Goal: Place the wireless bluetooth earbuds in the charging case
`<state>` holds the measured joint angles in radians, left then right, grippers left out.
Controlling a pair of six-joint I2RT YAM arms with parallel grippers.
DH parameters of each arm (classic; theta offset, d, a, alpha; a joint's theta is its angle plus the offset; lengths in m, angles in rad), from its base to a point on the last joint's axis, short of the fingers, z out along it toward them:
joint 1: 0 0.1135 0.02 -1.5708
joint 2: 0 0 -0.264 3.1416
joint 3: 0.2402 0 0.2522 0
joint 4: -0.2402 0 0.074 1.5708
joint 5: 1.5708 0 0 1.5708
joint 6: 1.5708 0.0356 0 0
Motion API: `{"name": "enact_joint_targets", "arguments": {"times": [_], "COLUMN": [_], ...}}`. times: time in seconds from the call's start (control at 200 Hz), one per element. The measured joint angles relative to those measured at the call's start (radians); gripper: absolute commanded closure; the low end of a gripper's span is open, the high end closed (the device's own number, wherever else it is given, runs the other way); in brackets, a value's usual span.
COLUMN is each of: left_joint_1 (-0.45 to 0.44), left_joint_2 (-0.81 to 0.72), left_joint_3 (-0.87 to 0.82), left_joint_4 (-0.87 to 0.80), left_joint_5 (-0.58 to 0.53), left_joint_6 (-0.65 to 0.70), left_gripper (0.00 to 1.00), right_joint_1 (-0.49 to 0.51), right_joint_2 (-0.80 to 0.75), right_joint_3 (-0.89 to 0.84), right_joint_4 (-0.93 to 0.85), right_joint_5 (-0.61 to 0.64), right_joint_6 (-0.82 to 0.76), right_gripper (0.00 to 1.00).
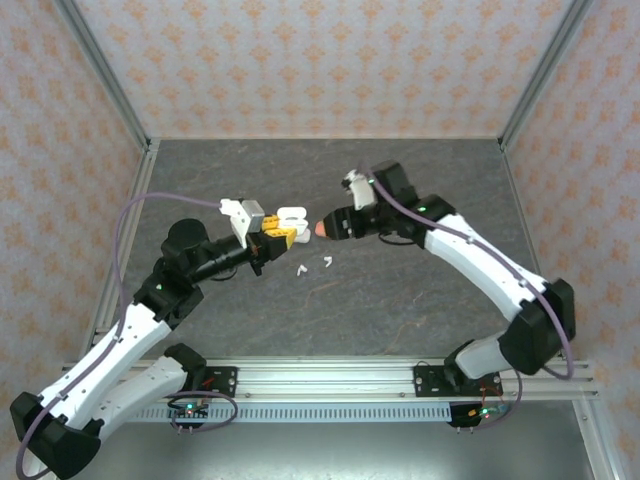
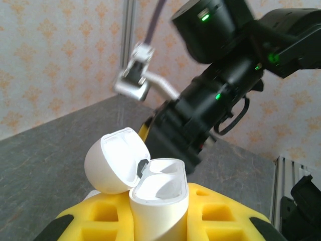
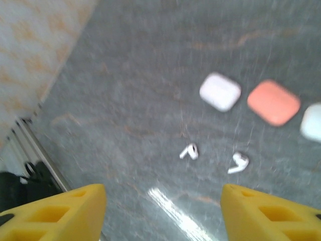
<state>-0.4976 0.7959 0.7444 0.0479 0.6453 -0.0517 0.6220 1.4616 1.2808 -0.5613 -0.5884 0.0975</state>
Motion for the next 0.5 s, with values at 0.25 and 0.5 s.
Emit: {"name": "enact_joint_targets", "arguments": {"times": [0.25, 0.5], "left_joint_1": [0.0, 0.0], "left_joint_2": [-0.05, -0.066], "left_joint_3": [0.002, 0.014], "left_joint_4": [-0.069, -0.089], "left_joint_5": [0.0, 0.0], "left_joint_6": [0.031, 0.048], "left_gripper": [0.99, 0.99], "right_joint_1": [0.113, 0.133], "right_joint_2": [0.248, 0.461], "right_joint_3": [0.018, 0.151], "right_joint_4": [0.005, -0.003], "right_joint_5": [0.023, 0.047], "right_joint_6": [0.023, -0.027], "right_gripper": [0.48, 0.52]}}
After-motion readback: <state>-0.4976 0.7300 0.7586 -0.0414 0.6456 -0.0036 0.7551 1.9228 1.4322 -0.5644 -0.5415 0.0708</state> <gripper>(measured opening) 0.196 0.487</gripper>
